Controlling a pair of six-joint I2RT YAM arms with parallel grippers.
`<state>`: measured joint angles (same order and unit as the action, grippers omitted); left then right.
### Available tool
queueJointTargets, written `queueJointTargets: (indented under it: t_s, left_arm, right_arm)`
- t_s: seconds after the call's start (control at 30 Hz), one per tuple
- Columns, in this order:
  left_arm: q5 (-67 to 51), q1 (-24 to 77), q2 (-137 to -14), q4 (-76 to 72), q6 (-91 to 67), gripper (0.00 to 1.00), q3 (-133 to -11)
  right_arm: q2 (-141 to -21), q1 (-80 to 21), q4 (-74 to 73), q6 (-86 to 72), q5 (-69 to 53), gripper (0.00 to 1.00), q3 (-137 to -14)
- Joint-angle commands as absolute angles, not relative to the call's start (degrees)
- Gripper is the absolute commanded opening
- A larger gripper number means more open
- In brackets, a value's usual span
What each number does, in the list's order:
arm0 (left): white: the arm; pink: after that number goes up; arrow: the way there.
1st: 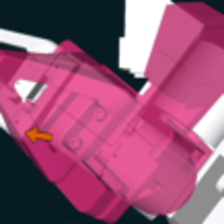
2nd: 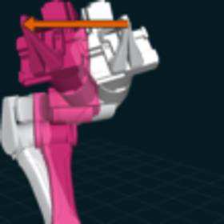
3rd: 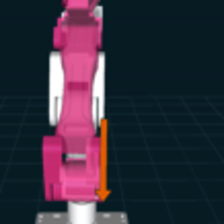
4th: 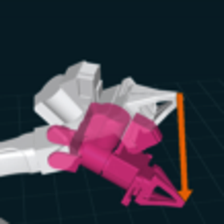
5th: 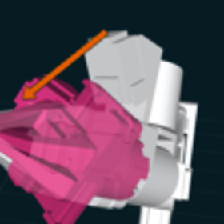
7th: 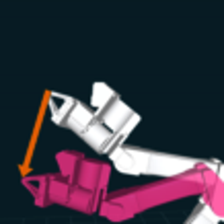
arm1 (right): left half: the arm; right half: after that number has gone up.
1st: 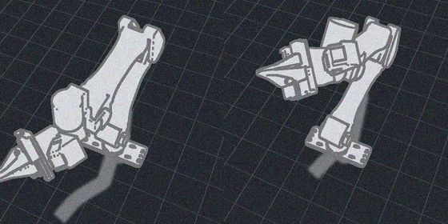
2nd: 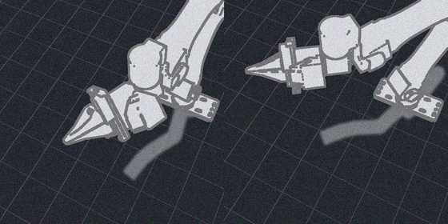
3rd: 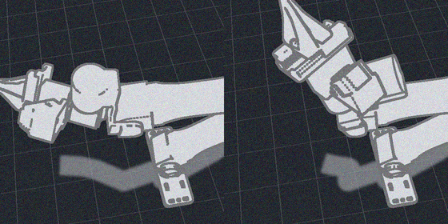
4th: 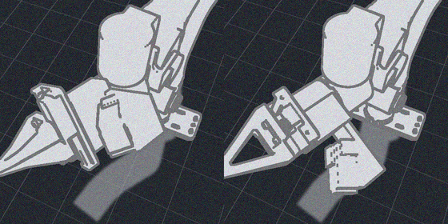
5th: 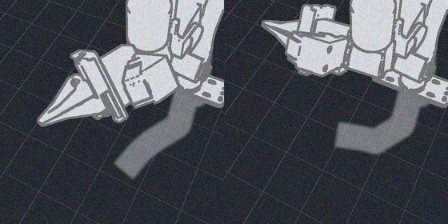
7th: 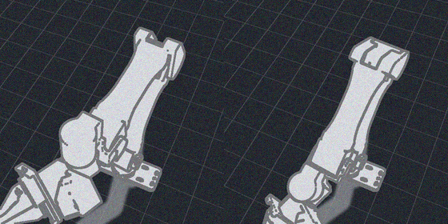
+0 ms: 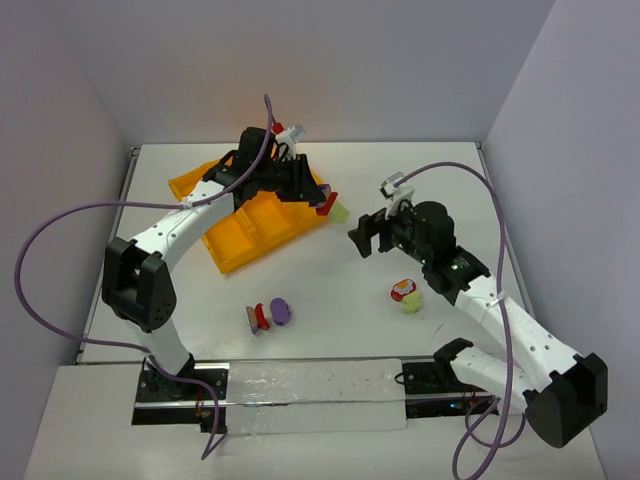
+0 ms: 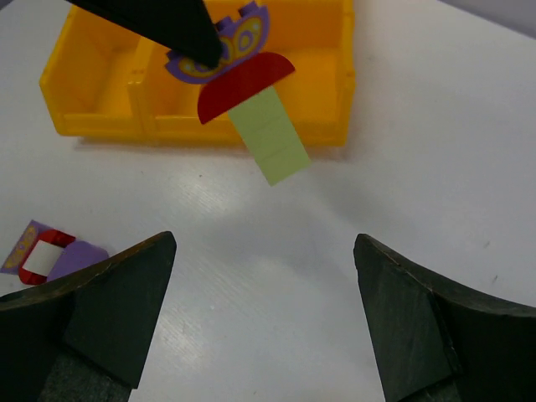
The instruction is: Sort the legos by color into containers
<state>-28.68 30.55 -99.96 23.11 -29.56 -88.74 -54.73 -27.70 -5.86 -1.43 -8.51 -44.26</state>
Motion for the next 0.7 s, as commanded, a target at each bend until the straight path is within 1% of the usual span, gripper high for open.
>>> queueJointTargets:
  t_s: [0.0,0.13,0.4,0.67]
  left_arm:
    - [-32.1,30.1,-97.7,23.8,-30.9,0.0,-88.5]
    - [-31.4,30.1,-96.7,27.1,-29.6,0.0,-89.4]
    - [-32.2,30.0,-94.8,29.5,-27.2,0.0,-89.4]
    - [-32.4,29.8,-94.2,30.0,-26.8,0.0,-89.3]
  right_arm:
    - [-60.0,-30.7,1.6,9.2,-6.6,0.9,-46.0]
    - [-63.2,-32.5,3.9,12.2,-4.4,0.9,-46.4]
    - [-69.7,-32.9,3.9,14.8,-9.2,0.88,-51.1]
    - [-74.8,-36.0,4.1,15.4,-9.6,0.85,-54.0]
